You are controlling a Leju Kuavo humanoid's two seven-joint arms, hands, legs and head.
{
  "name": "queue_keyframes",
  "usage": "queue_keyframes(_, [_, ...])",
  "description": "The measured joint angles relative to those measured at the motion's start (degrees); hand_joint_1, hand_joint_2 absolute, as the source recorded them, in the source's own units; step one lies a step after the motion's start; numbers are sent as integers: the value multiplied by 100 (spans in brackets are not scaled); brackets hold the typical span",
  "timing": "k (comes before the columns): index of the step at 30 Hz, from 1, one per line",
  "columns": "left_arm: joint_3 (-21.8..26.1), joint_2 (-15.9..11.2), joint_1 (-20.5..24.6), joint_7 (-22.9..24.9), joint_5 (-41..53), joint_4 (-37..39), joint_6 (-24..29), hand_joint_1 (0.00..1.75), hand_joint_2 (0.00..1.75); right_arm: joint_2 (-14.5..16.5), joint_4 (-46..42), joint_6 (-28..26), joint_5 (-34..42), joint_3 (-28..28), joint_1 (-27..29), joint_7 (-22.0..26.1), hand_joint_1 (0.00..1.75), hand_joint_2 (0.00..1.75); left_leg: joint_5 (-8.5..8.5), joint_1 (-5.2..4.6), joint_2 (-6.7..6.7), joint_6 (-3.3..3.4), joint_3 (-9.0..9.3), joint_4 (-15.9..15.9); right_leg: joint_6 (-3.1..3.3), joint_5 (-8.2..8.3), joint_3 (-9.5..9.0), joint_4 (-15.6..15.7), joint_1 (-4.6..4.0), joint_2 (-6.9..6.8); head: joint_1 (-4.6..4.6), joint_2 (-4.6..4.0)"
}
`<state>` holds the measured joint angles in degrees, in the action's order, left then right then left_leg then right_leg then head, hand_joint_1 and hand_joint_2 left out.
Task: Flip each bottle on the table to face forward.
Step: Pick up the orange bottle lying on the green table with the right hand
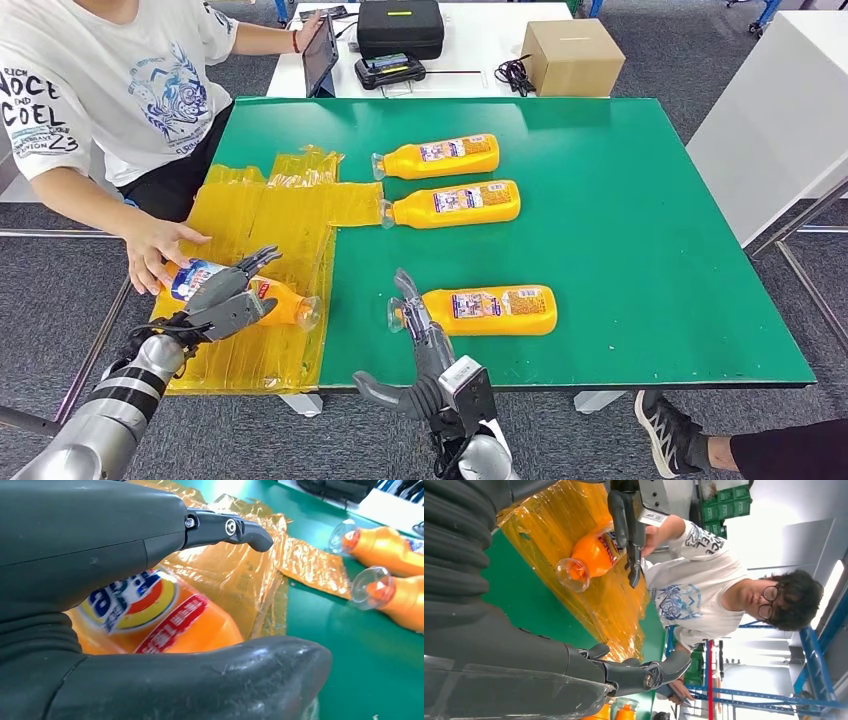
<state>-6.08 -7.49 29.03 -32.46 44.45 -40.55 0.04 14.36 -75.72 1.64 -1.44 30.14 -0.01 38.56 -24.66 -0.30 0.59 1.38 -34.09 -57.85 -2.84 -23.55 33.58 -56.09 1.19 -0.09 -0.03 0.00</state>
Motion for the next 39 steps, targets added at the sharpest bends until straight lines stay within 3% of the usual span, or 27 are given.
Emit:
queue_keyframes(5, [8, 28, -92, -61, -75, -156, 177, 0, 0, 0, 40, -3, 0, 0, -3, 0, 0, 175, 0, 0, -1, 0, -20, -1, 0, 0, 22, -1, 0, 0, -1, 0])
queue_keyframes(11, [191, 343, -177, -371, -507, -442, 1632, 0, 0, 1, 91, -72, 11, 8, -14, -44, 0, 175, 0, 0, 2, 0, -34, -2, 0, 0, 31, 0, 1, -1, 0, 0])
queue_keyframes(18, [509, 802, -281, -626, -1123, -996, 2506, 0, 0, 0, 155, -287, -136, 30, -38, -101, 0, 175, -1, -2, 1, 0, -39, -3, -2, 1, 36, 2, 1, 0, -1, 0])
queue_keyframes(22, [821, 1153, -466, -544, -2212, -1556, 2301, 0, 0, -25, 84, -850, -775, 26, -26, -254, 0, 175, -1, -1, 1, 0, -41, -3, -3, 1, 38, 2, 1, 0, -1, 0])
queue_keyframes(26, [931, 1333, -610, -516, -2404, -1880, 2237, 0, 0, -50, -38, -935, -934, 15, 14, -331, 0, 175, -1, -1, -2, 0, -43, -3, -3, 1, 40, 2, 1, 1, -1, 0])
queue_keyframes(39, [1044, 1452, -704, -516, -2447, -2109, 2223, 0, 0, -55, -110, -935, -949, 10, 37, -343, 0, 175, -1, -1, -1, 0, -44, -3, -3, 1, 41, 1, 0, 2, -1, 0])
